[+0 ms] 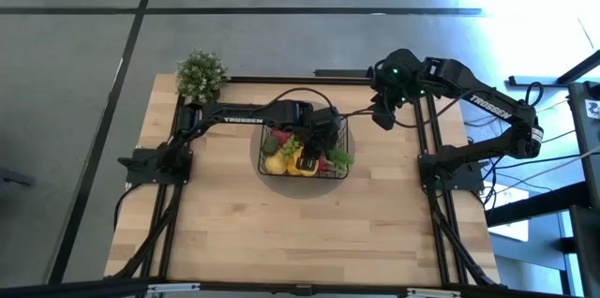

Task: Build produce basket
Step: Put the green cucumber into the black wire basket

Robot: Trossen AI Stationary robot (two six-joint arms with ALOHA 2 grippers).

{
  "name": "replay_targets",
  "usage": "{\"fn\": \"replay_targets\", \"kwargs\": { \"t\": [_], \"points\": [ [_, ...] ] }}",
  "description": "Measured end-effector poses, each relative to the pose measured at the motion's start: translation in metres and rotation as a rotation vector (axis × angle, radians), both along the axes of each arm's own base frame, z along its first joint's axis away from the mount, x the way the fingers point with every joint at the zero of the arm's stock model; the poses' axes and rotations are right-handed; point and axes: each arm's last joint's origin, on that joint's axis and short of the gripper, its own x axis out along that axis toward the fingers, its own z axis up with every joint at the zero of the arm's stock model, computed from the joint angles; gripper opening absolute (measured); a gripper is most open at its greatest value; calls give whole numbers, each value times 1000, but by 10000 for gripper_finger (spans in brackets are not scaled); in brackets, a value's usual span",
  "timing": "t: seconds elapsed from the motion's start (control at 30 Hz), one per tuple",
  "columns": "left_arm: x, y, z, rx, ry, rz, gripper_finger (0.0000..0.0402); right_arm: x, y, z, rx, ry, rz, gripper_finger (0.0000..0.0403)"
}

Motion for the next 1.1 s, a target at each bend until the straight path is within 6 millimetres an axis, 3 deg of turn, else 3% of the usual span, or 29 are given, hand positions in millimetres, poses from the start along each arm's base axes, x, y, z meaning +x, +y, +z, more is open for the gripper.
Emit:
{"fn": "replay_targets", "kwargs": {
  "t": [0.9, 1.1],
  "points": [
    [3, 7, 2, -59, -46, 50, 166, 0, 0, 0, 2, -1, 0, 131],
    [3, 7, 2, -64, -46, 103, 206, 0, 0, 0, 2, -1, -1, 131]
  ]
}}
